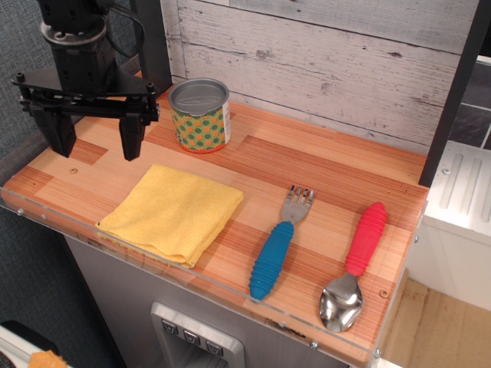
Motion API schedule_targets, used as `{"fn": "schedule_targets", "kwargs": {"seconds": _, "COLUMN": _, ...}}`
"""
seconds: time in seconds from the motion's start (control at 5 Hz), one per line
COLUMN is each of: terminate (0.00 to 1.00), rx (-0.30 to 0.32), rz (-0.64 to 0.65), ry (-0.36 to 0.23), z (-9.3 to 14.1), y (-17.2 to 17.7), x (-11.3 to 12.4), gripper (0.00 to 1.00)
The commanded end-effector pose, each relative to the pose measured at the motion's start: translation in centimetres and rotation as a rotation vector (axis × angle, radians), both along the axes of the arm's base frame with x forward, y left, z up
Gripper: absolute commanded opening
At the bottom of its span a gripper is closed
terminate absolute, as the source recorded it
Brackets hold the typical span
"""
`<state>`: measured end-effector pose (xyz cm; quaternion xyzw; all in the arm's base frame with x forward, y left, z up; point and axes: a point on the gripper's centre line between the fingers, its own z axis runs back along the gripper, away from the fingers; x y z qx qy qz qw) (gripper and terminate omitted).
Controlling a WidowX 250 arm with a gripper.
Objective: Slide the rag all the way into the corner.
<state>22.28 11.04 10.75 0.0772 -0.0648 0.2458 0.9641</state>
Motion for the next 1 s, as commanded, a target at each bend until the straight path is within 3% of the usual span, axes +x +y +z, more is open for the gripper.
{"fn": "schedule_targets", "kwargs": {"seconds": 0.0, "terminate": 0.0, "rx": 0.0, "rz": 0.0, "ry": 0.0, "z": 0.0, "y": 0.0, "x": 0.0, "gripper": 1.0}}
{"fn": "schedule_targets", "kwargs": {"seconds": 0.2, "terminate": 0.0, "rx": 0.006, "rz": -0.062, "ry": 0.011, "z": -0.5, "y": -2.0, "x": 0.7, "gripper": 1.0}}
{"fn": "schedule_targets", "kwargs": {"seconds": 0.4, "terminate": 0.0, "rx": 0.022, "rz": -0.102, "ry": 0.03, "z": -2.8, "y": -3.2, "x": 1.6, "gripper": 1.0}}
{"fn": "schedule_targets", "kwargs": {"seconds": 0.6, "terminate": 0.0, "rx": 0.035, "rz": -0.099, "ry": 0.012, "z": -4.4, "y": -3.5, "x": 1.8, "gripper": 0.0}}
{"fn": "schedule_targets", "kwargs": {"seconds": 0.8, "terminate": 0.0, "rx": 0.01, "rz": -0.161, "ry": -0.012, "z": -5.2, "y": -3.5, "x": 1.9, "gripper": 0.0}}
